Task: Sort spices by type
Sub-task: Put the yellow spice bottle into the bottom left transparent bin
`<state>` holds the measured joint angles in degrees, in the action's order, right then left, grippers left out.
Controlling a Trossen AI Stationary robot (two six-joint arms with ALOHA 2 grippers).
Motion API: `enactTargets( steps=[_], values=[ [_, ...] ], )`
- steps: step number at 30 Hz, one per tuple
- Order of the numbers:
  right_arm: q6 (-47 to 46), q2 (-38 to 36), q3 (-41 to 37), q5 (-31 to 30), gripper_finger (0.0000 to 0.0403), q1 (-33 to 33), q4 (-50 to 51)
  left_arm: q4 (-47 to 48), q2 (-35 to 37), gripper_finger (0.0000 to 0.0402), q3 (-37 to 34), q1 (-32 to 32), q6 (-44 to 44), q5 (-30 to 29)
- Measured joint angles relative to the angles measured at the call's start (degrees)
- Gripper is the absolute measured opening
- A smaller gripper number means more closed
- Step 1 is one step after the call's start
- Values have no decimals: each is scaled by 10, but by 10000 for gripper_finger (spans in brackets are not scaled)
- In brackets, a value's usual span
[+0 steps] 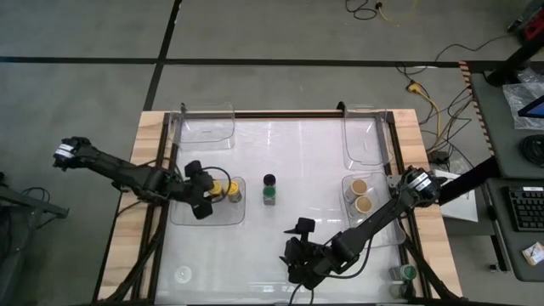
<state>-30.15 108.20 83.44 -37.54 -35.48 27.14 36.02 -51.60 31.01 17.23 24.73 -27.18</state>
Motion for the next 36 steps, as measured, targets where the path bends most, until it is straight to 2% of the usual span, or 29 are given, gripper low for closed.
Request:
enactTargets(
  steps=[13,36],
  values=[
    [1,0,-1,0,364,0,0,-22,-3,221,-8,-17,-20,22],
    [1,0,-1,0,364,0,-4,-33,-37,221,-7,-17,-22,20]
  ],
)
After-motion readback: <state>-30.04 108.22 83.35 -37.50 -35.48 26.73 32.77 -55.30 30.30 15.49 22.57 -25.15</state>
